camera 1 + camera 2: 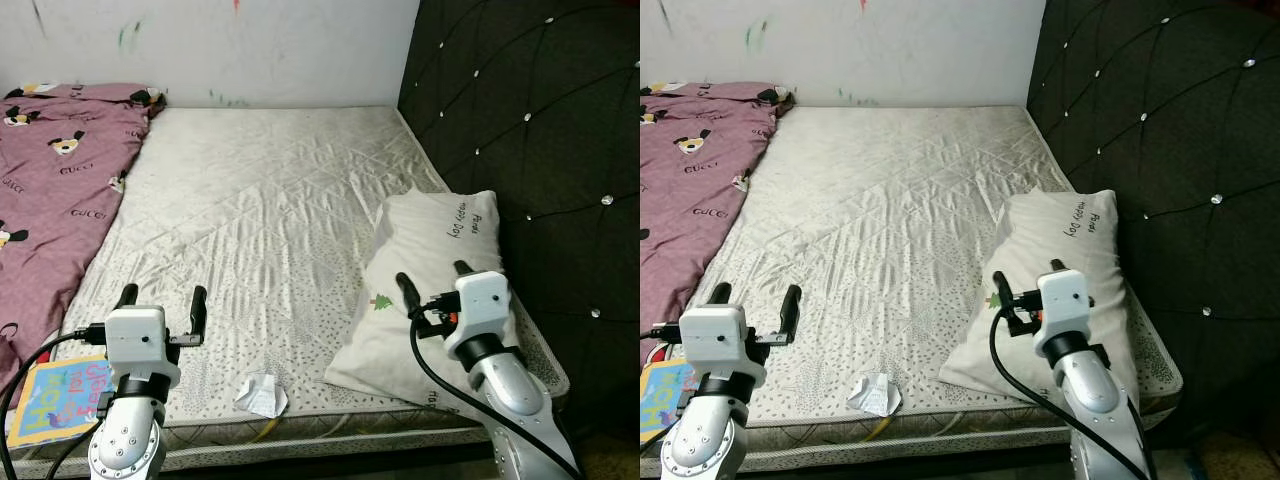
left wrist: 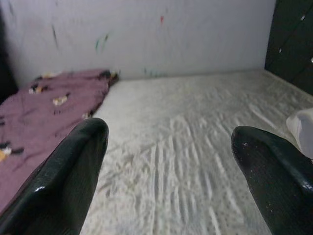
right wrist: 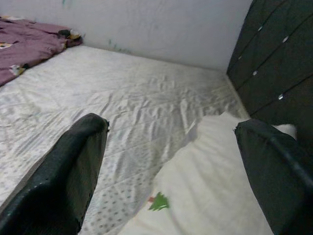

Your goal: Clean up the room

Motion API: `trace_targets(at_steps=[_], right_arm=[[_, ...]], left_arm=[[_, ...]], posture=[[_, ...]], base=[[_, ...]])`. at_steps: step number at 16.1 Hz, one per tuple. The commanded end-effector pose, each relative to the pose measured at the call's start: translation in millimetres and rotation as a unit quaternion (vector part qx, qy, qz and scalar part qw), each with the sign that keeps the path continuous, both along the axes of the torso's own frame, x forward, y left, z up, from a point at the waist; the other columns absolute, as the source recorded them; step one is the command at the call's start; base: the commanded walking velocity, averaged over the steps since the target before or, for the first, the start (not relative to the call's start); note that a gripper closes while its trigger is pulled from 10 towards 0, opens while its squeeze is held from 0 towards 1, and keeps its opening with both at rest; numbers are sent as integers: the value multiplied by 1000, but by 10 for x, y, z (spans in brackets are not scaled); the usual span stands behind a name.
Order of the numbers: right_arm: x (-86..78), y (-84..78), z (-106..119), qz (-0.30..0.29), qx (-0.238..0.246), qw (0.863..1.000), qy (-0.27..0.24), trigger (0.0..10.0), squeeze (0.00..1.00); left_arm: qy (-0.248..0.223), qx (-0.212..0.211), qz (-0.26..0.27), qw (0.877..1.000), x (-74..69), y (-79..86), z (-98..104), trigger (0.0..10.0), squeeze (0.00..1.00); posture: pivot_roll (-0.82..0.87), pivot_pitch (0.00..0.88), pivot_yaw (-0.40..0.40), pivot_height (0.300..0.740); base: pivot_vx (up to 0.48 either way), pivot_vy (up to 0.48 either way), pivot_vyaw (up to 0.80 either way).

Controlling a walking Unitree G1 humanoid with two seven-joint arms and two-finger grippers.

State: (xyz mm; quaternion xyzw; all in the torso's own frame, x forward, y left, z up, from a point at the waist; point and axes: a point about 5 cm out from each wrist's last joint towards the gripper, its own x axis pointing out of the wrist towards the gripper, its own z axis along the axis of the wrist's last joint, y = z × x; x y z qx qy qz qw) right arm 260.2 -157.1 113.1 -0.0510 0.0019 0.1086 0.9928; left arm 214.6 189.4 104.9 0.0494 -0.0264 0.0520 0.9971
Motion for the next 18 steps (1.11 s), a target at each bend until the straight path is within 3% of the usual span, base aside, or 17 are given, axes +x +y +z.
trace_targets(at_steps=[1, 4, 6, 12, 14, 18], right_arm=[[2, 28, 43, 4, 4, 1000, -2, 10000, 0], [-2, 134, 66, 15, 30, 999, 3, 10000, 0], [-16, 175, 86, 31, 10, 999, -2, 10000, 0], [-9, 163, 86, 33, 5, 999, 5, 10000, 0], [9, 200, 111, 38, 29, 999, -2, 10000, 0], [108, 179, 157, 28, 20, 999, -12, 10000, 0]], left_arm=[[8, -4, 0, 1000, -22, -4, 0, 10000, 0], [20, -11, -17, 1000, 10, -37, -5, 10000, 0], [19, -3, -27, 999, 35, -70, 13, 10000, 0], [22, -25, -37, 999, 31, -133, 22, 10000, 0], [25, -46, -47, 998, 32, -147, 19, 10000, 0], [20, -52, -44, 997, 97, -105, 46, 10000, 0]], posture=[[11, 0, -34, 740], [0, 0, -27, 740], [-6, 0, -27, 740], [1, 4, -36, 740], [-1, 7, -32, 740], [3, 8, -52, 740]], base=[[0, 0, 0], [0, 0, 0], [0, 0, 297], [0, 0, 800], [0, 0, 706], [0, 0, 0]])
